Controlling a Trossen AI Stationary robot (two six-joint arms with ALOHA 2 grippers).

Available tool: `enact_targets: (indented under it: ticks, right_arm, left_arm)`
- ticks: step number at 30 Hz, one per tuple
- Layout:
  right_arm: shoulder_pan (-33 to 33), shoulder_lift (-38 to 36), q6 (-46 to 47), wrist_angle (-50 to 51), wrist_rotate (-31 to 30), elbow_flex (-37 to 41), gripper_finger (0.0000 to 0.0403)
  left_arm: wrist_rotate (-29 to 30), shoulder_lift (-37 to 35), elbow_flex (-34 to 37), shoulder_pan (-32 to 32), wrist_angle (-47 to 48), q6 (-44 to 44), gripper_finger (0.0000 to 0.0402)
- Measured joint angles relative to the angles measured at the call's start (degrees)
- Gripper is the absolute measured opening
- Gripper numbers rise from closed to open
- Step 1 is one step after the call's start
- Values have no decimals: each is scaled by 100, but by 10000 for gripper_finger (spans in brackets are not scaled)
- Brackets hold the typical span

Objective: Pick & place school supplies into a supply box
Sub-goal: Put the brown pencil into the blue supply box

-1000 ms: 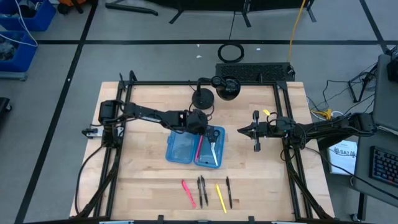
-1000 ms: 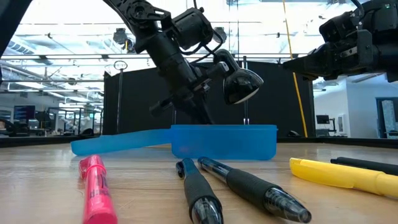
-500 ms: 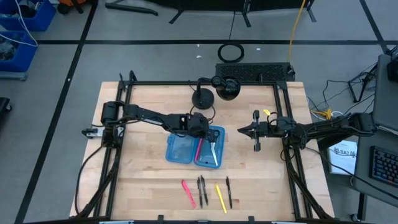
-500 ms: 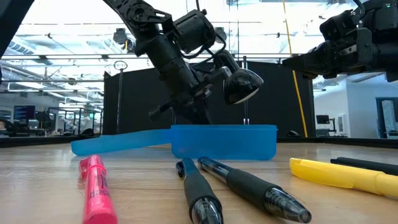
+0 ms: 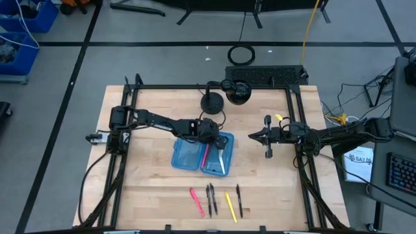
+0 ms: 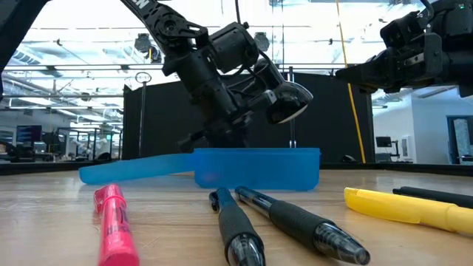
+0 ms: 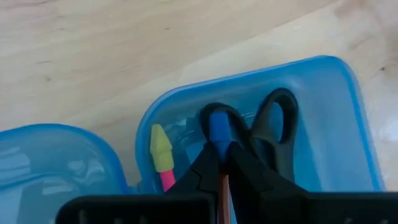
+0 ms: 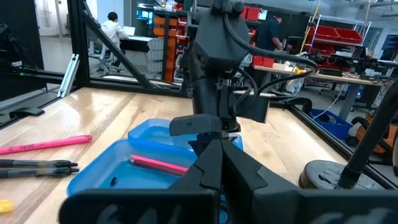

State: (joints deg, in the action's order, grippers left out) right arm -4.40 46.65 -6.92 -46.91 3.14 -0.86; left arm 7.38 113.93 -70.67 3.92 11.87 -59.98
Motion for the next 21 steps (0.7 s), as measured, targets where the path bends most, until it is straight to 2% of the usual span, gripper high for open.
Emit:
enact_targets:
  ticks: [11,21]
  right_arm:
    - [-1,0,0,4,0,-1,0]
    - [-1,0,15,6,0,-1,0]
  left_arm:
    - [20,0,0,0,-268,-14,112]
    - [-25,-67,-88,0,-214,92,123]
